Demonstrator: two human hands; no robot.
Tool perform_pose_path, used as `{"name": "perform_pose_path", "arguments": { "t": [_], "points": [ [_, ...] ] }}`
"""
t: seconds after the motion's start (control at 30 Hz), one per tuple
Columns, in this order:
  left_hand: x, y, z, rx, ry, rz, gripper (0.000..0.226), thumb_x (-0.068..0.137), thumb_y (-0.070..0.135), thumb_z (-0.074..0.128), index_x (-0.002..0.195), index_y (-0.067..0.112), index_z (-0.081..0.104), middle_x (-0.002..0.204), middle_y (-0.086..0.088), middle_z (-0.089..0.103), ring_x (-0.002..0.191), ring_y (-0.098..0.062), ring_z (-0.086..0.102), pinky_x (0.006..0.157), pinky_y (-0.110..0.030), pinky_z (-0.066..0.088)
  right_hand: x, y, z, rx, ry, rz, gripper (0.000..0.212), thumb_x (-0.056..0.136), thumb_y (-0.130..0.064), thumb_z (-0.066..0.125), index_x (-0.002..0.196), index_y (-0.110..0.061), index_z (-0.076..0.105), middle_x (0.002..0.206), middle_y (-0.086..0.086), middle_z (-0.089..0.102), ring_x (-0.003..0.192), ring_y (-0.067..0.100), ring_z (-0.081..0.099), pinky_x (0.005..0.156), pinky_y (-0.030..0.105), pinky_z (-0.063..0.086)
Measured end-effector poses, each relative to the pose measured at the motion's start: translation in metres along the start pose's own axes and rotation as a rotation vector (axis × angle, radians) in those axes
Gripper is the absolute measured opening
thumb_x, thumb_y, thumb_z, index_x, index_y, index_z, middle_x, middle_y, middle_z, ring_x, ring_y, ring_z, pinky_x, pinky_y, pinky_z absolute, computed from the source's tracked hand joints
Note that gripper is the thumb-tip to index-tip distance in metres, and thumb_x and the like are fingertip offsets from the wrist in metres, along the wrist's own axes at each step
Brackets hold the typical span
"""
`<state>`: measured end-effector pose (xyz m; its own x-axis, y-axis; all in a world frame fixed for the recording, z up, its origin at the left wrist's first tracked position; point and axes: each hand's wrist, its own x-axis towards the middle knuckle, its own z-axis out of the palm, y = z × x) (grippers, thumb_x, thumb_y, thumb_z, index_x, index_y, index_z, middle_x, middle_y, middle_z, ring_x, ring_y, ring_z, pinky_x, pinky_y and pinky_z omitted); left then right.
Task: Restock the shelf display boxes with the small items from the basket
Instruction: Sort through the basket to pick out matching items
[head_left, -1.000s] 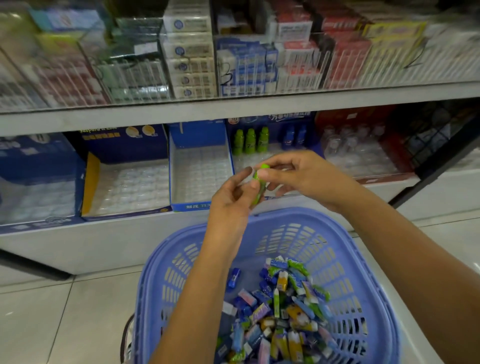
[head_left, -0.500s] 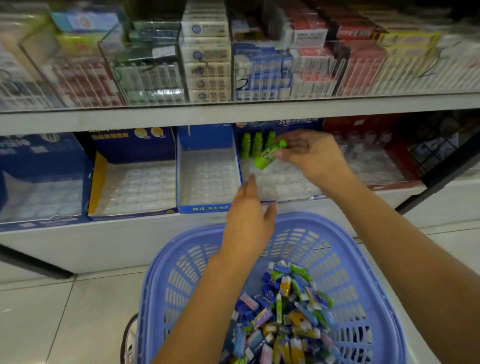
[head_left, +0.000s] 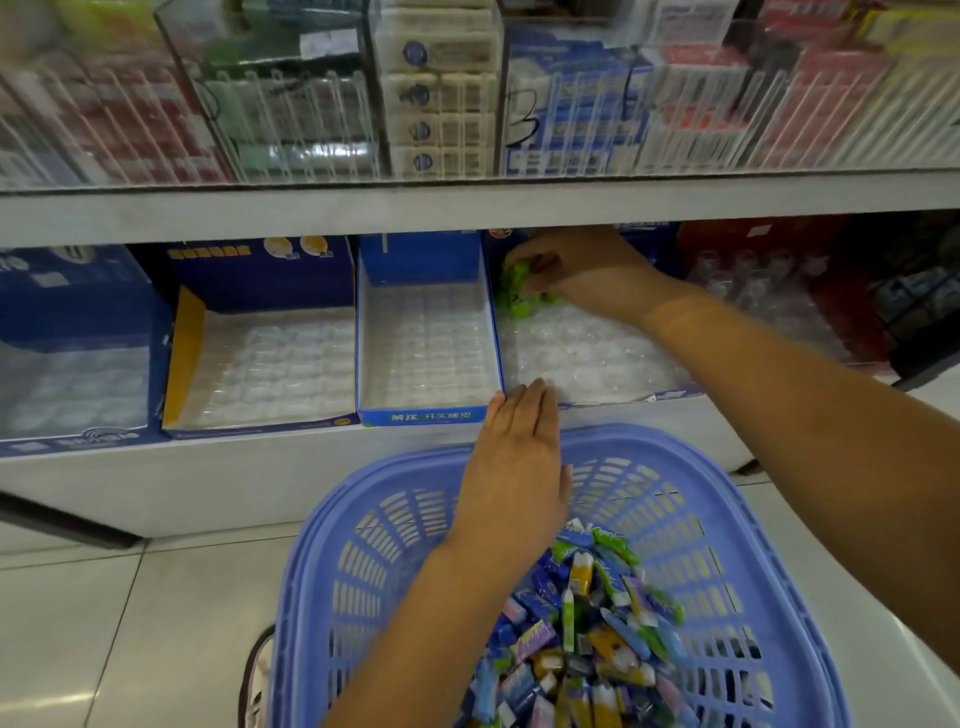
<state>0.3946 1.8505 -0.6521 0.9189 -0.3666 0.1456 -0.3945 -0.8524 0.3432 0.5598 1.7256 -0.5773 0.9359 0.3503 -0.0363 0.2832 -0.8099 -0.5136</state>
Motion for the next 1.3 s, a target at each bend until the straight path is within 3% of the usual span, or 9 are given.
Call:
{"name": "perform_pose_path", "arguments": {
  "t": [0.3, 0.57, 0.7, 0.8, 0.87, 0.93, 1.07, 1.2, 1.3],
  "points": [
    [0.001, -0.002, 0.002, -0.017, -0.007, -0.003, 0.073, 0.098, 0.033, 0.045, 0.152, 0.01, 0.001, 0.16, -0.006, 0.004, 0.147, -0.02, 0.003, 0.103, -0.022, -0.026, 0.002, -0.009, 0.004, -0.115, -0.041, -0.076, 0.041, 0.086, -0.021, 0.067, 0.126, -0.021, 0.059, 0.117, 0.006, 0.062, 0.099, 0.01, 0.052, 0.074, 0.008, 0.032],
    [0.002, -0.001, 0.002, 0.008, -0.03, -0.002, 0.072, 0.098, 0.032, 0.044, 0.151, 0.008, 0.002, 0.16, -0.008, 0.005, 0.147, -0.021, 0.004, 0.106, -0.023, -0.025, -0.001, -0.014, 0.006, -0.279, -0.093, -0.064, 0.046, 0.09, -0.021, 0.062, 0.135, -0.019, 0.052, 0.125, 0.015, 0.055, 0.116, 0.028, 0.049, 0.087, 0.02, 0.032],
    [-0.003, 0.004, -0.008, -0.11, 0.076, 0.044, 0.058, 0.098, 0.027, 0.049, 0.147, 0.005, 0.027, 0.156, -0.009, 0.024, 0.144, -0.022, 0.022, 0.118, -0.027, -0.006, -0.015, -0.023, 0.005, -0.24, -0.07, -0.022, 0.054, 0.092, -0.019, 0.06, 0.142, -0.018, 0.041, 0.142, 0.011, 0.045, 0.126, 0.026, 0.045, 0.101, 0.022, 0.031],
    [-0.016, 0.013, -0.001, -0.29, 0.246, 0.075, 0.031, 0.096, 0.023, 0.048, 0.12, 0.007, 0.061, 0.125, -0.009, 0.059, 0.116, -0.024, 0.055, 0.109, -0.034, 0.037, -0.043, -0.022, 0.0, -0.157, 0.126, 0.03, 0.049, 0.085, -0.024, 0.068, 0.131, -0.012, 0.053, 0.13, 0.011, 0.053, 0.108, 0.023, 0.054, 0.091, 0.023, 0.042],
    [-0.025, 0.018, 0.015, -0.338, 0.075, 0.039, 0.025, 0.099, 0.024, 0.045, 0.108, 0.01, 0.064, 0.109, -0.007, 0.064, 0.098, -0.024, 0.059, 0.086, -0.038, 0.051, -0.079, -0.016, 0.005, -0.026, 0.161, 0.049, 0.032, 0.078, -0.027, 0.076, 0.102, -0.008, 0.066, 0.101, 0.01, 0.066, 0.078, 0.013, 0.055, 0.067, 0.014, 0.041],
    [-0.037, 0.017, 0.04, -0.31, -0.266, -0.061, 0.024, 0.1, 0.024, 0.043, 0.112, 0.012, 0.06, 0.111, -0.007, 0.062, 0.098, -0.026, 0.059, 0.082, -0.039, 0.05, -0.126, -0.009, 0.024, 0.079, 0.033, 0.114, 0.02, 0.074, -0.025, 0.08, 0.085, -0.011, 0.069, 0.086, 0.007, 0.068, 0.067, 0.008, 0.054, 0.058, 0.008, 0.037],
    [-0.074, 0.002, 0.091, -0.266, -0.821, -0.201, 0.031, 0.1, 0.02, 0.04, 0.126, 0.009, 0.052, 0.122, -0.015, 0.057, 0.108, -0.033, 0.056, 0.09, -0.042, 0.048, -0.172, 0.004, 0.073, -0.137, 0.001, 0.162, 0.007, 0.088, -0.016, 0.063, 0.094, -0.013, 0.066, 0.102, 0.004, 0.055, 0.083, 0.018, 0.057, 0.076, 0.023, 0.044],
    [-0.102, -0.009, 0.118, -0.3, -1.018, -0.287, 0.052, 0.097, 0.019, 0.045, 0.145, 0.014, 0.027, 0.142, -0.015, 0.042, 0.12, -0.035, 0.048, 0.096, -0.043, 0.044, -0.176, 0.001, 0.101, -0.093, -0.131, 0.031, 0.009, 0.092, -0.021, 0.058, 0.094, -0.015, 0.064, 0.098, 0.005, 0.061, 0.083, 0.019, 0.058, 0.077, 0.029, 0.046],
    [-0.105, -0.016, 0.126, -0.295, -1.007, -0.252, 0.051, 0.095, 0.018, 0.046, 0.143, 0.015, 0.029, 0.145, -0.012, 0.038, 0.124, -0.032, 0.046, 0.099, -0.043, 0.042, -0.182, 0.021, 0.132, -0.187, -0.363, 0.157, 0.016, 0.093, -0.019, 0.055, 0.098, -0.009, 0.066, 0.101, 0.009, 0.065, 0.092, 0.024, 0.06, 0.083, 0.034, 0.049]
  ]
}}
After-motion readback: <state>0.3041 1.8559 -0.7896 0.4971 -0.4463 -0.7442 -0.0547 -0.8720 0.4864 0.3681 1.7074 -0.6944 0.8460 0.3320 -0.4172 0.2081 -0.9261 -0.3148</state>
